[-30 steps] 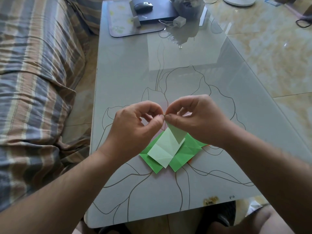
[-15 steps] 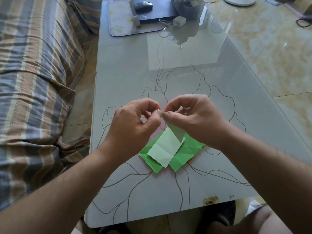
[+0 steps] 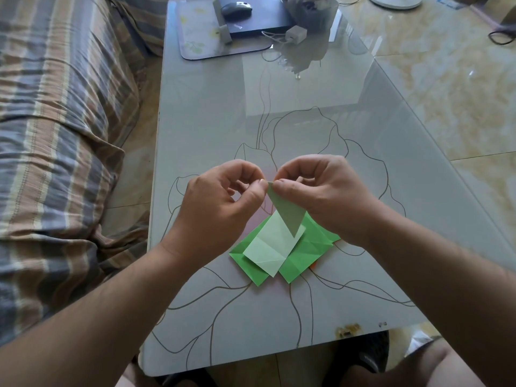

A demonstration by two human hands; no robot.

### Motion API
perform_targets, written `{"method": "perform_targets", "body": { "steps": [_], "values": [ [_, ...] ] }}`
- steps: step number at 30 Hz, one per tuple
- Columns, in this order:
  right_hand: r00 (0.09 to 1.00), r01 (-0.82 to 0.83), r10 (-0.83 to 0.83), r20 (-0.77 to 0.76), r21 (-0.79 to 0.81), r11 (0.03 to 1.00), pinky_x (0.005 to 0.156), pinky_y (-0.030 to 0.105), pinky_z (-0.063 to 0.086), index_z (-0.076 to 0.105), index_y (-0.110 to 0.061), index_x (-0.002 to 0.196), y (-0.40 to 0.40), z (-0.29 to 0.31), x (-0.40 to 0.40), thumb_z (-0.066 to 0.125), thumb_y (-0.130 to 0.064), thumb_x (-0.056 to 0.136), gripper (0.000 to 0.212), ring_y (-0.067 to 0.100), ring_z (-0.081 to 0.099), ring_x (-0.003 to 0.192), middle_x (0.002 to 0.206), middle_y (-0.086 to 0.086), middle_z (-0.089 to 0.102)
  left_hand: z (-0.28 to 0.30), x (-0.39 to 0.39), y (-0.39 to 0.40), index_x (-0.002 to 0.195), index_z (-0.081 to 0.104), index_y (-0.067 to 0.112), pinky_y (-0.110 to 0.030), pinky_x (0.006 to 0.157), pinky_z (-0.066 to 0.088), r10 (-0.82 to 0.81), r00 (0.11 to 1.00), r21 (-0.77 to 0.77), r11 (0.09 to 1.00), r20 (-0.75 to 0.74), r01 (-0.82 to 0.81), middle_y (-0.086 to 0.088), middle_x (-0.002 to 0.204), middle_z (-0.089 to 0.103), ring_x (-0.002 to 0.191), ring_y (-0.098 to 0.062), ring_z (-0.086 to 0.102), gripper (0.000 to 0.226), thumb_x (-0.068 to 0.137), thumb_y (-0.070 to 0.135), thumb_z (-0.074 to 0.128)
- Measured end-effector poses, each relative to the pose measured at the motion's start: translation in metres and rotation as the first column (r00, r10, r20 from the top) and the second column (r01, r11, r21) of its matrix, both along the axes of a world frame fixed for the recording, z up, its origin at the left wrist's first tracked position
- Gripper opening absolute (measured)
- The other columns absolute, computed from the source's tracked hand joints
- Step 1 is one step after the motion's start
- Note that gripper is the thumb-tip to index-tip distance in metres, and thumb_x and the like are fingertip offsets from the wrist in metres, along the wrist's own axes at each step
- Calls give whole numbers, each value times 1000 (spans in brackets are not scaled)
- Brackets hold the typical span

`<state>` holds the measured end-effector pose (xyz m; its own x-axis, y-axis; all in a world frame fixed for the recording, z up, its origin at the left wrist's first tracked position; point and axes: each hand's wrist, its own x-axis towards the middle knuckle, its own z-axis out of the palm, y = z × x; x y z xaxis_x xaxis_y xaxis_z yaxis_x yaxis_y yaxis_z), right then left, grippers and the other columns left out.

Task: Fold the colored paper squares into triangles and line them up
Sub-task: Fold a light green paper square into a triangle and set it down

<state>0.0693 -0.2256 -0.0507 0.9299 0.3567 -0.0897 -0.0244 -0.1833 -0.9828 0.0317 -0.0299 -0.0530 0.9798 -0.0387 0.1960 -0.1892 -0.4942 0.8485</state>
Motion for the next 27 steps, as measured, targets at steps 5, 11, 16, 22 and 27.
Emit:
{"method": "perform_targets", "body": {
  "steps": [5,11,16,22,27],
  "values": [
    [1000,-23,23,-11,-9,1000,59,40,37,73,-17,81,2,1,1,73,-27,87,11,23,46,62,66,16,57,0,-1,-2,85,69,22,-26,57,46,-16,998,-93,996,-61,10,8,71,66,62,-10,57,14,95,30,63],
    [999,-34,34,-24,16,999,69,45,44,75,-18,85,1,1,2,73,-31,86,13,28,55,71,86,34,65,-1,2,1,88,68,19,-58,74,54,4,997,-221,975,-83,-22,-17,82,68,81,-45,62,15,93,32,61],
    [999,-46,47,-27,34,998,68,45,38,72,-15,83,2,-1,4,72,-29,85,14,27,48,72,77,28,57,-2,2,0,89,67,18,-61,75,53,-11,995,-240,971,-98,-13,-19,83,67,81,-46,61,15,94,30,61],
    [999,-36,37,-27,37,999,74,49,45,76,-18,87,-1,-1,6,75,-34,86,16,30,55,78,95,39,63,0,3,0,88,67,16,-58,75,52,24,993,-278,959,-114,-55,-22,83,66,81,-47,60,14,94,27,61],
    [999,-44,45,-31,20,999,70,48,41,71,-16,83,-1,-2,7,71,-31,87,15,30,51,75,80,24,58,0,2,-2,89,67,18,-60,74,53,6,994,-274,961,-112,-37,-22,84,66,80,-48,60,12,95,27,61]
  ]
}}
